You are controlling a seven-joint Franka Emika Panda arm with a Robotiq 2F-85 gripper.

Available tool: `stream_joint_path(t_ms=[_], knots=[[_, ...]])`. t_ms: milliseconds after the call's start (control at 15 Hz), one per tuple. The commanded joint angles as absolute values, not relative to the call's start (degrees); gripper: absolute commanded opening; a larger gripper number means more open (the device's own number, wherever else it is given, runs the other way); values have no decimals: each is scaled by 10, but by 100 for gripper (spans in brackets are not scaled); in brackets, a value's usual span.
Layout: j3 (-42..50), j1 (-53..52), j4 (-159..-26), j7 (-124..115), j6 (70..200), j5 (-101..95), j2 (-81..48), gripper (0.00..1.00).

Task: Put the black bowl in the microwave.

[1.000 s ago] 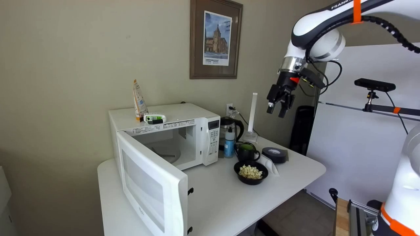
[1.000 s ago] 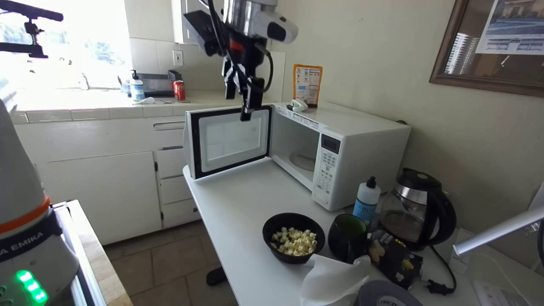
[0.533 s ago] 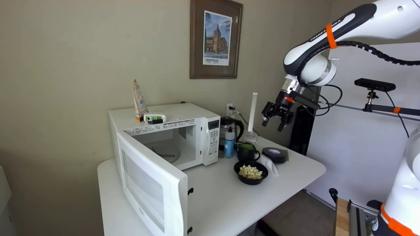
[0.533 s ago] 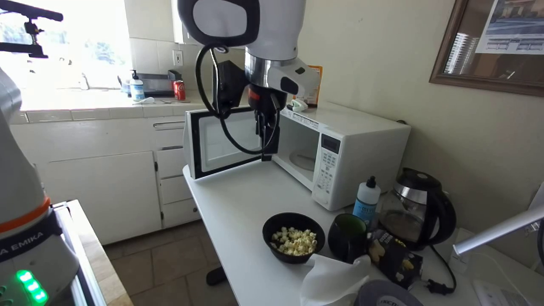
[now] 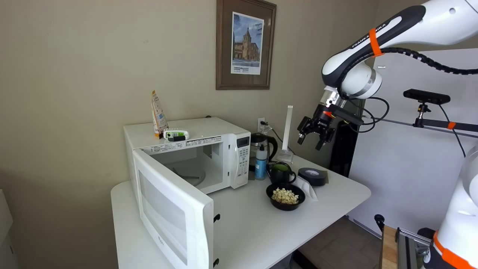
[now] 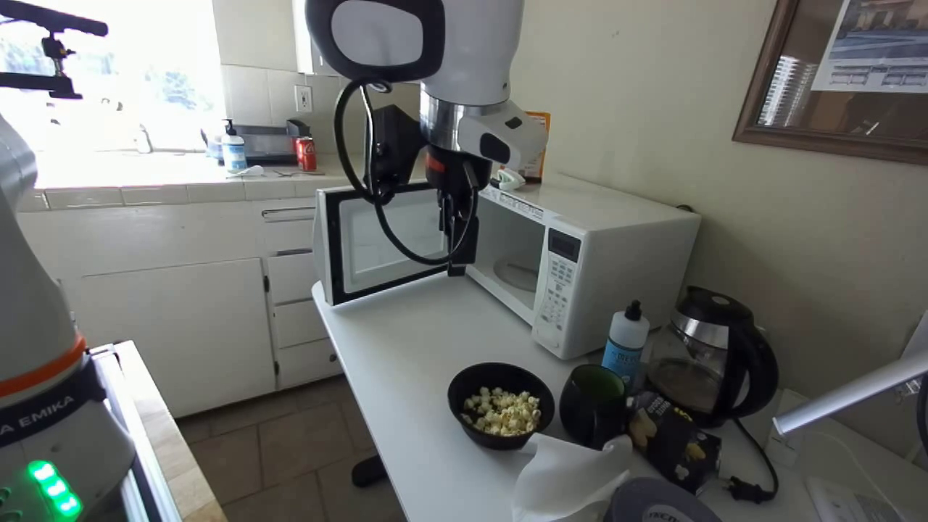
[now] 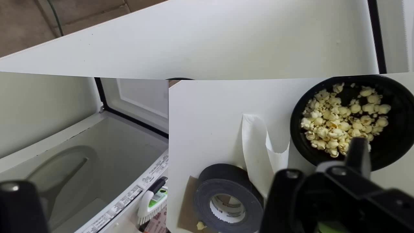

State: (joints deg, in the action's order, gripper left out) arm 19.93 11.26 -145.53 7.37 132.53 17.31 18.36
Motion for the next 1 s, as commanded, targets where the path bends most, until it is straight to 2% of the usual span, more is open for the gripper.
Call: stream_joint_path(t_ms=[0, 467, 933], knots=[[190, 124, -1447, 48, 1366, 177, 138, 100], [205, 135, -1430, 71, 1451, 237, -15, 100], [140, 169, -1368, 91, 1491, 334, -177, 100]])
